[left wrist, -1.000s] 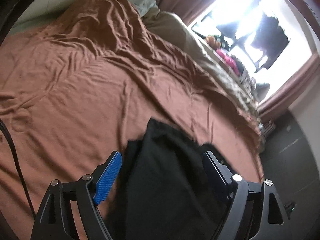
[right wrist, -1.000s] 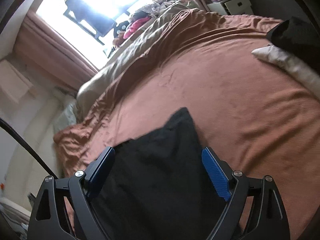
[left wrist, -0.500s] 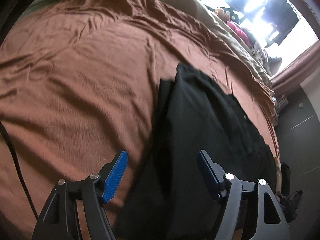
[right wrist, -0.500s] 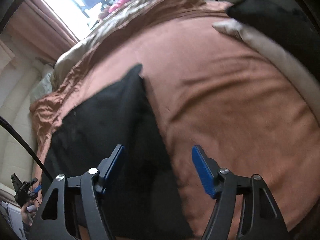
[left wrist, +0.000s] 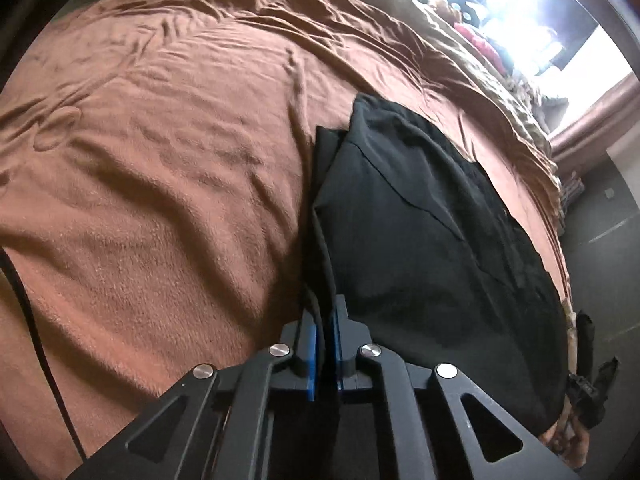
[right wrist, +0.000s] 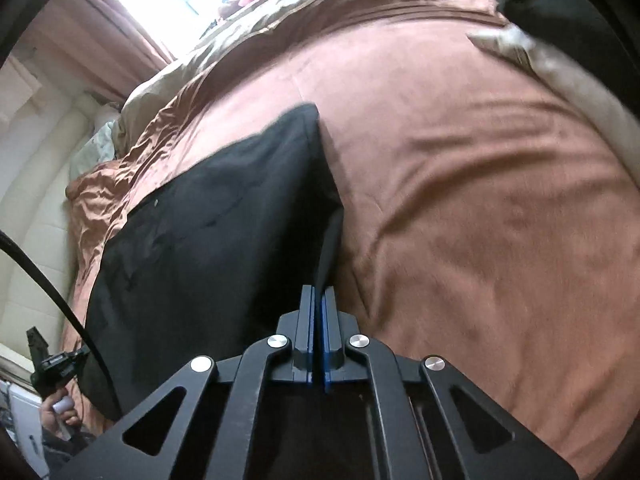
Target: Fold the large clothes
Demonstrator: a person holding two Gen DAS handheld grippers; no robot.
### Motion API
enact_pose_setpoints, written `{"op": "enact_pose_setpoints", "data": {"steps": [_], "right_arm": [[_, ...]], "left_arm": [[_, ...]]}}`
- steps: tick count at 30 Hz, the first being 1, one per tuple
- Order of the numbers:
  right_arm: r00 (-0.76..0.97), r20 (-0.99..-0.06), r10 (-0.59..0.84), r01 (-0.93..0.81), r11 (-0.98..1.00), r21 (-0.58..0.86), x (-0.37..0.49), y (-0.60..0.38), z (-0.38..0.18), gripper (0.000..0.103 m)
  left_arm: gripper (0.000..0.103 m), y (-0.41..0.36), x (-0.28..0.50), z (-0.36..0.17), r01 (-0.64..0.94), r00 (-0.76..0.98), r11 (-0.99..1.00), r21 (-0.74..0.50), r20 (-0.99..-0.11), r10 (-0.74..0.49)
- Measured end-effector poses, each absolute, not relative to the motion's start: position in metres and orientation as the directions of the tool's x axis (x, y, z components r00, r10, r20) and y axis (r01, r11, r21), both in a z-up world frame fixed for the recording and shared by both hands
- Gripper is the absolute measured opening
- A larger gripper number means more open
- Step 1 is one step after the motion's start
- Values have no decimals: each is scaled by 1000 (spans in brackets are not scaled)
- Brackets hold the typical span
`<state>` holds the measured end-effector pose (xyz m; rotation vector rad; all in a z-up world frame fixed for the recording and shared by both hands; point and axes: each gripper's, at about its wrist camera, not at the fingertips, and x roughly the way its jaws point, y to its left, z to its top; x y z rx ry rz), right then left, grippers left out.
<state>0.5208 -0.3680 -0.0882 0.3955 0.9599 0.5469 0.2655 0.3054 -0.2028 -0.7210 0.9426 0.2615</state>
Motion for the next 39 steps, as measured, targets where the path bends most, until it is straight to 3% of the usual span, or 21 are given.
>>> {"op": "enact_pose_setpoints", "data": {"steps": [4, 8, 10, 12, 14, 15, 16, 17, 18, 19, 31, 37, 38, 39], "right_arm": [[484, -665, 569, -234, 816, 528, 523, -365, -80, 0], [471, -665, 580, -244, 809, 534, 498, -385, -78, 0], [477, -670, 569, -238, 817, 525, 486, -395, -73, 0], [491, -666, 562, -247, 823, 512, 473, -404, -63, 1], [498, -656, 567, -271, 821, 503, 459, -407, -51, 4], [498, -651, 573, -288, 817, 500, 451, -406, -45, 9], [497, -644, 582, -300, 812, 501, 446, -406, -41, 29], [493, -632, 597, -318, 801, 508, 441, -404, -37, 59], [487, -616, 619, -338, 784, 520, 435, -401, -33, 71], [484, -601, 636, -355, 770, 529, 431, -398, -29, 75], [345, -605, 718, -492, 687, 534, 371, -319, -9, 75], [237, -657, 716, -545, 658, 520, 348, -270, -26, 58], [225, -666, 711, -555, 656, 512, 345, -263, -28, 53], [213, -678, 703, -567, 654, 500, 342, -256, -32, 52]], "left_arm": [[6, 308, 259, -207, -524, 586, 711, -469, -804, -98], [14, 311, 245, -199, -520, 606, 686, -509, -786, -124], [29, 313, 233, -192, -518, 617, 677, -524, -776, -128], [58, 314, 223, -187, -509, 636, 673, -537, -761, -125], [71, 314, 210, -183, -497, 659, 662, -561, -740, -133], [74, 314, 207, -183, -496, 663, 655, -570, -736, -139], [74, 314, 202, -186, -496, 666, 645, -582, -731, -148], [74, 314, 197, -189, -498, 666, 633, -593, -728, -159], [74, 314, 194, -192, -500, 666, 622, -602, -727, -168], [74, 315, 189, -196, -506, 664, 611, -609, -727, -174], [73, 308, 167, -220, -453, 718, 503, -736, -635, -283], [73, 299, 185, -227, -439, 726, 494, -751, -620, -297], [70, 297, 187, -226, -441, 727, 494, -750, -621, -294], [61, 297, 188, -226, -443, 726, 493, -749, -622, -294]]}}
